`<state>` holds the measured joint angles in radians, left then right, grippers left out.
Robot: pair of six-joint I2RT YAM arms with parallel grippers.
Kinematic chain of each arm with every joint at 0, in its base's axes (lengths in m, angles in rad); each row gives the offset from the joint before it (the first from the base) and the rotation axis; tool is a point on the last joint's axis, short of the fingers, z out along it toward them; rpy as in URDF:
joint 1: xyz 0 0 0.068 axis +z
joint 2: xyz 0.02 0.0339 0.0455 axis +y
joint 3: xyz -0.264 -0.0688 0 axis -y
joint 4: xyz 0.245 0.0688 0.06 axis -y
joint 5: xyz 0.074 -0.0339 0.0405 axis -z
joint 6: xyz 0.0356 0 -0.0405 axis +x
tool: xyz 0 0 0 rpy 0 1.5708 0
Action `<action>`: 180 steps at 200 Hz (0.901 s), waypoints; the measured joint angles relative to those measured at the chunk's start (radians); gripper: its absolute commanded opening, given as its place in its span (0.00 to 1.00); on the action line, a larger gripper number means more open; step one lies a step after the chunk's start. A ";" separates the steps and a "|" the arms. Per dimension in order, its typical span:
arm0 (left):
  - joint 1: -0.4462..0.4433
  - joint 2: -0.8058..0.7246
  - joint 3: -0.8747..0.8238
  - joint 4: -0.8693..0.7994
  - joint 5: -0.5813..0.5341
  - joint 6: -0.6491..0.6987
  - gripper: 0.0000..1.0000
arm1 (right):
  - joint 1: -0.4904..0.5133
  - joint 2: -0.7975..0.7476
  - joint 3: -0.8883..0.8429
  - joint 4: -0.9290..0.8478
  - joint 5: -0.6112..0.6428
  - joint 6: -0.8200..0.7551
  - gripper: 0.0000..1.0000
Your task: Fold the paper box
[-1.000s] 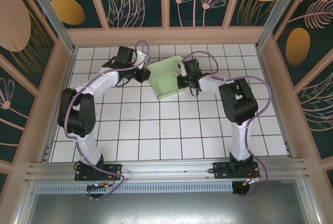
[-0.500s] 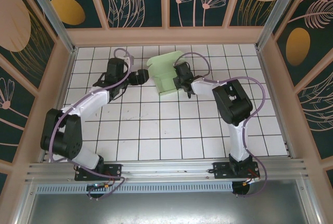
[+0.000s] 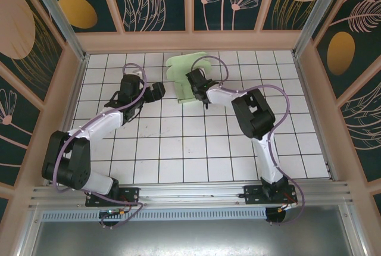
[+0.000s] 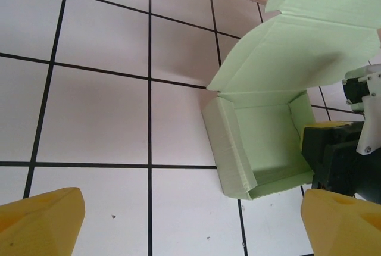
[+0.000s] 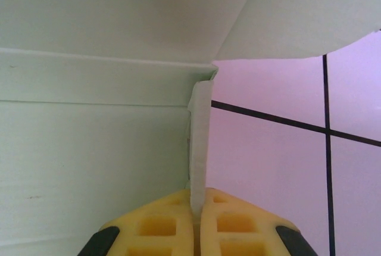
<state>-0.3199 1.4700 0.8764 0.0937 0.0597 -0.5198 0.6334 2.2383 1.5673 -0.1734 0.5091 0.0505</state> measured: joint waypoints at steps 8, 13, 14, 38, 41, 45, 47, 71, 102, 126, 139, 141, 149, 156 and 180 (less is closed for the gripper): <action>0.000 0.000 0.000 0.000 -0.004 -0.001 0.98 | 0.002 -0.010 -0.017 0.010 0.005 0.008 0.00; 0.000 0.001 0.000 0.000 -0.007 -0.002 0.98 | 0.002 -0.020 -0.032 0.018 0.003 0.013 0.00; 0.000 0.002 0.000 0.000 -0.008 -0.002 0.98 | 0.002 -0.024 -0.037 0.020 0.003 0.016 0.00; 0.000 0.037 0.016 -0.007 -0.013 -0.023 0.84 | 0.001 -0.082 -0.116 0.033 -0.034 0.047 0.00; 0.000 0.046 0.020 -0.008 -0.011 -0.036 0.82 | 0.001 -0.088 -0.123 0.035 -0.038 0.054 0.00; -0.002 0.056 0.024 -0.009 -0.010 -0.035 0.79 | 0.001 -0.093 -0.130 0.035 -0.041 0.057 0.00; -0.002 0.061 0.026 -0.009 -0.009 -0.042 0.78 | 0.002 -0.096 -0.134 0.035 -0.042 0.061 0.00; -0.024 0.141 0.072 -0.040 0.008 -0.078 0.67 | 0.002 -0.114 -0.165 0.058 -0.055 0.079 0.00; -0.076 0.255 0.169 -0.060 0.057 -0.130 0.56 | 0.001 -0.133 -0.200 0.092 -0.073 0.096 0.00; -0.099 0.341 0.233 -0.063 0.084 -0.160 0.47 | 0.001 -0.142 -0.214 0.103 -0.085 0.111 0.00; -0.100 0.385 0.263 -0.073 0.092 -0.173 0.41 | 0.002 -0.145 -0.222 0.113 -0.088 0.114 0.00; -0.099 0.389 0.267 -0.074 0.092 -0.176 0.40 | 0.002 -0.146 -0.223 0.114 -0.088 0.114 0.00; -0.099 0.412 0.283 -0.080 0.092 -0.188 0.36 | 0.002 -0.148 -0.227 0.118 -0.089 0.116 0.00; -0.099 0.426 0.293 -0.087 0.092 -0.193 0.34 | 0.002 -0.149 -0.230 0.122 -0.089 0.116 0.00; -0.099 0.464 0.325 -0.102 0.095 -0.203 0.28 | 0.002 -0.149 -0.232 0.125 -0.088 0.116 0.00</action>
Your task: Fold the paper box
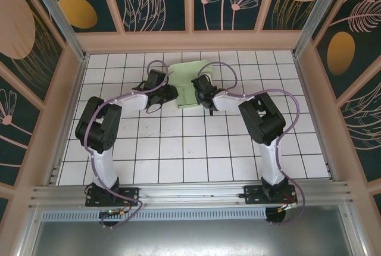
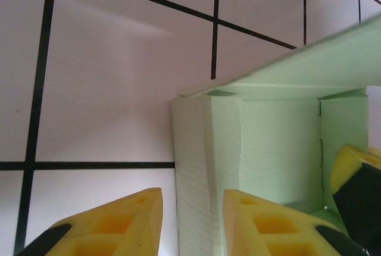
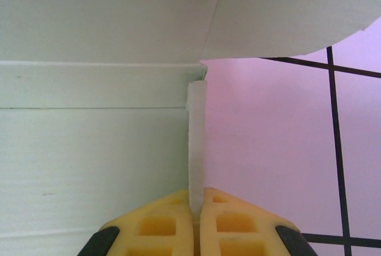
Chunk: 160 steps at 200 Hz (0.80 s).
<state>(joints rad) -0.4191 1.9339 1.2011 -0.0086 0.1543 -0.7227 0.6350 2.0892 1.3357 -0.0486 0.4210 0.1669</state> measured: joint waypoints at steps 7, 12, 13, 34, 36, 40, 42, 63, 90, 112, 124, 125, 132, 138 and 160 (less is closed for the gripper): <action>0.000 0.010 0.009 -0.003 0.003 -0.003 0.27 | 0.001 0.000 0.000 0.000 0.000 0.000 0.00; 0.000 0.016 0.014 -0.003 0.004 -0.005 0.25 | 0.001 0.000 0.000 0.000 0.000 0.000 0.00; 0.000 0.018 0.015 -0.003 0.005 -0.005 0.25 | 0.001 0.000 0.000 0.000 0.000 0.000 0.00; -0.002 0.047 0.041 -0.003 0.019 -0.009 0.19 | 0.004 0.000 0.000 0.000 0.001 0.000 0.00; -0.002 0.051 0.044 -0.003 0.021 -0.012 0.18 | 0.004 0.000 0.000 0.000 0.001 0.000 0.00; -0.003 0.055 0.048 -0.002 0.024 -0.012 0.17 | 0.005 0.000 0.000 0.000 0.002 0.000 0.00; -0.004 0.057 0.051 -0.002 0.024 -0.013 0.17 | 0.005 0.000 0.000 0.000 0.002 0.000 0.00; -0.008 0.073 0.061 0.000 0.022 -0.015 0.13 | 0.010 0.001 0.001 -0.001 0.005 0.000 0.00; -0.008 0.079 0.071 0.000 0.022 -0.015 0.11 | 0.011 0.001 0.001 -0.002 0.006 0.000 0.00; -0.008 0.087 0.081 0.000 0.021 -0.014 0.09 | 0.011 0.001 0.001 -0.002 0.009 0.000 0.00; -0.008 0.093 0.090 0.000 0.019 -0.011 0.09 | 0.012 0.001 0.001 -0.003 0.013 0.000 0.00; -0.008 0.094 0.091 0.000 0.019 -0.011 0.09 | 0.012 0.001 0.001 -0.003 0.013 0.000 0.00; -0.008 0.098 0.097 -0.001 0.018 -0.011 0.09 | 0.013 0.001 0.001 -0.003 0.018 0.000 0.00; -0.009 0.103 0.103 -0.002 0.016 -0.008 0.11 | 0.014 0.001 0.001 -0.003 0.021 0.000 0.00; -0.019 0.118 0.128 -0.018 -0.011 0.003 0.13 | 0.015 0.001 0.001 -0.003 0.025 0.006 0.00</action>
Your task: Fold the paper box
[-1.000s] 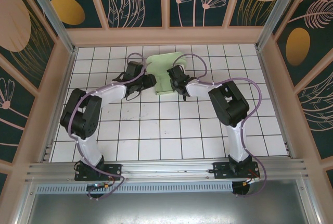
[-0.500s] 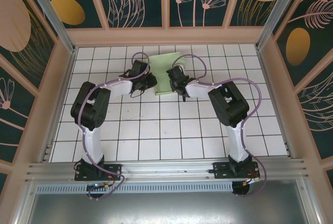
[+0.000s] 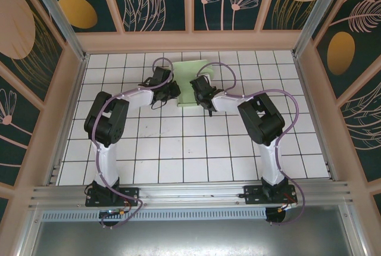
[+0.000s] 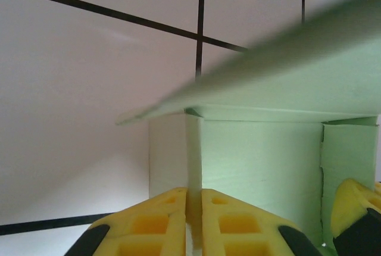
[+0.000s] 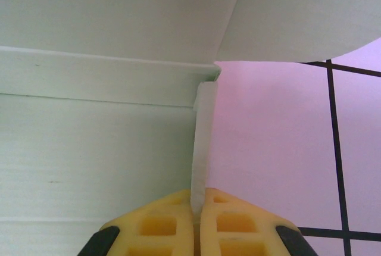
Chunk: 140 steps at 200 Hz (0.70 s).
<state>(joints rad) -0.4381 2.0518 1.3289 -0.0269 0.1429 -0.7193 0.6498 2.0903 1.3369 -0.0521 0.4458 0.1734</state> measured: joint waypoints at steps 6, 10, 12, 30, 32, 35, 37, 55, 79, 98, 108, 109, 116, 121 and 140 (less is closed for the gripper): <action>-0.005 0.005 0.009 -0.007 -0.015 0.006 0.14 | 0.000 0.000 0.000 0.000 0.000 0.002 0.00; -0.008 0.007 0.014 -0.011 -0.023 0.010 0.15 | 0.000 0.000 0.000 0.000 0.000 0.006 0.00; -0.009 0.008 0.016 -0.013 -0.028 0.011 0.15 | 0.000 0.000 0.000 0.000 0.000 0.007 0.00; -0.016 0.012 0.025 -0.027 -0.060 0.019 0.15 | 0.000 0.000 0.000 0.001 0.000 0.016 0.00; -0.017 0.012 0.025 -0.028 -0.064 0.021 0.15 | 0.000 0.000 0.000 0.001 0.000 0.018 0.00; -0.017 0.012 0.025 -0.029 -0.068 0.023 0.15 | 0.000 0.000 0.000 0.000 0.000 0.018 0.00; -0.017 0.012 0.025 -0.029 -0.069 0.023 0.15 | 0.000 0.000 0.000 0.000 0.000 0.019 0.00; -0.019 0.012 0.025 -0.030 -0.081 0.031 0.15 | 0.000 0.000 0.000 0.001 -0.001 0.021 0.00; -0.020 0.012 0.020 -0.026 -0.083 0.032 0.17 | 0.000 0.000 0.000 0.001 -0.002 0.024 0.00; -0.021 0.013 0.018 -0.022 -0.090 0.033 0.16 | 0.000 0.000 0.000 0.001 -0.002 0.024 0.00; -0.022 0.014 0.018 -0.022 -0.093 0.034 0.16 | 0.000 0.000 0.000 0.001 -0.002 0.025 0.00; -0.022 0.014 0.018 -0.022 -0.094 0.034 0.16 | 0.000 0.000 0.000 0.001 -0.002 0.025 0.00; -0.023 0.014 0.018 -0.022 -0.098 0.034 0.15 | 0.000 0.000 0.000 0.001 -0.002 0.025 0.00; -0.023 0.015 0.018 -0.022 -0.100 0.033 0.15 | 0.000 0.000 0.000 0.001 -0.002 0.025 0.00; -0.026 0.018 0.025 -0.027 -0.112 0.033 0.14 | 0.000 0.000 0.000 0.001 -0.002 0.025 0.00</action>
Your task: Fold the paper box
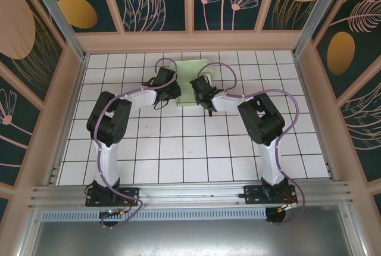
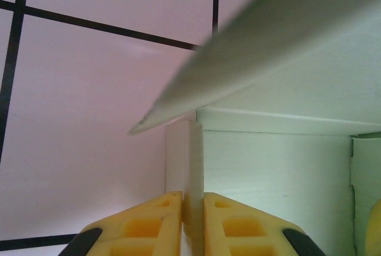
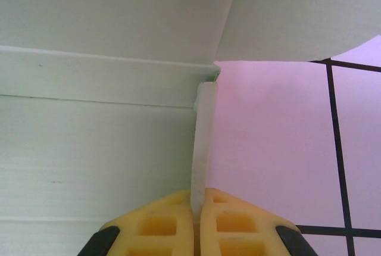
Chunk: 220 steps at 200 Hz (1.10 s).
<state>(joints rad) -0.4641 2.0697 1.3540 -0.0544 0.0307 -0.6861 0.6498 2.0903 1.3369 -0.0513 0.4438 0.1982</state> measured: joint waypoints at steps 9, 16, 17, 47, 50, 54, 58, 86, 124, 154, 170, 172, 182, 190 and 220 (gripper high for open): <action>-0.002 0.003 0.004 -0.003 -0.010 0.000 0.13 | 0.000 0.000 0.000 0.000 0.000 0.000 0.00; -0.005 0.003 0.008 -0.009 -0.018 0.000 0.12 | 0.000 0.000 0.000 0.000 0.000 0.000 0.00; -0.006 0.004 0.008 -0.010 -0.020 0.000 0.11 | 0.000 0.000 0.000 0.000 0.000 0.000 0.00; -0.022 0.010 0.037 -0.056 -0.084 0.002 0.00 | 0.000 0.000 0.001 -0.001 0.000 0.003 0.00; -0.025 0.011 0.040 -0.061 -0.090 0.004 0.00 | 0.000 0.000 0.001 -0.001 0.000 0.003 0.00; -0.028 0.013 0.045 -0.068 -0.105 0.006 0.00 | 0.000 0.000 0.002 -0.001 0.000 0.003 0.00; -0.033 0.014 0.050 -0.076 -0.119 0.006 0.00 | 0.000 0.000 0.002 0.000 0.000 0.003 0.00; -0.067 0.020 0.074 -0.135 -0.249 0.016 0.00 | 0.000 0.000 0.003 0.005 -0.016 0.003 0.00; -0.076 0.021 0.068 -0.148 -0.266 0.019 0.16 | 0.002 0.000 0.003 0.012 -0.035 0.003 0.00; -0.066 0.042 0.037 -0.148 -0.207 0.008 0.16 | 0.010 0.000 0.003 0.015 -0.053 0.003 0.00; -0.064 0.046 0.037 -0.148 -0.203 0.002 0.06 | 0.012 0.000 0.003 0.014 -0.052 0.003 0.00; -0.064 0.046 0.037 -0.148 -0.204 -0.003 0.05 | 0.012 0.000 0.003 0.014 -0.052 0.003 0.00; -0.062 0.046 0.037 -0.150 -0.205 0.000 0.00 | 0.012 0.000 0.003 0.014 -0.052 0.003 0.00; -0.061 0.046 0.037 -0.150 -0.205 0.000 0.00 | 0.013 0.000 0.003 0.013 -0.052 0.003 0.00; -0.063 0.046 0.041 -0.158 -0.220 0.002 0.00 | 0.013 0.000 0.004 0.011 -0.051 0.002 0.00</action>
<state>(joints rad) -0.5274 2.1159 1.3952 -0.2119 -0.1898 -0.6838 0.6628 2.0907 1.3411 -0.0402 0.3927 0.2005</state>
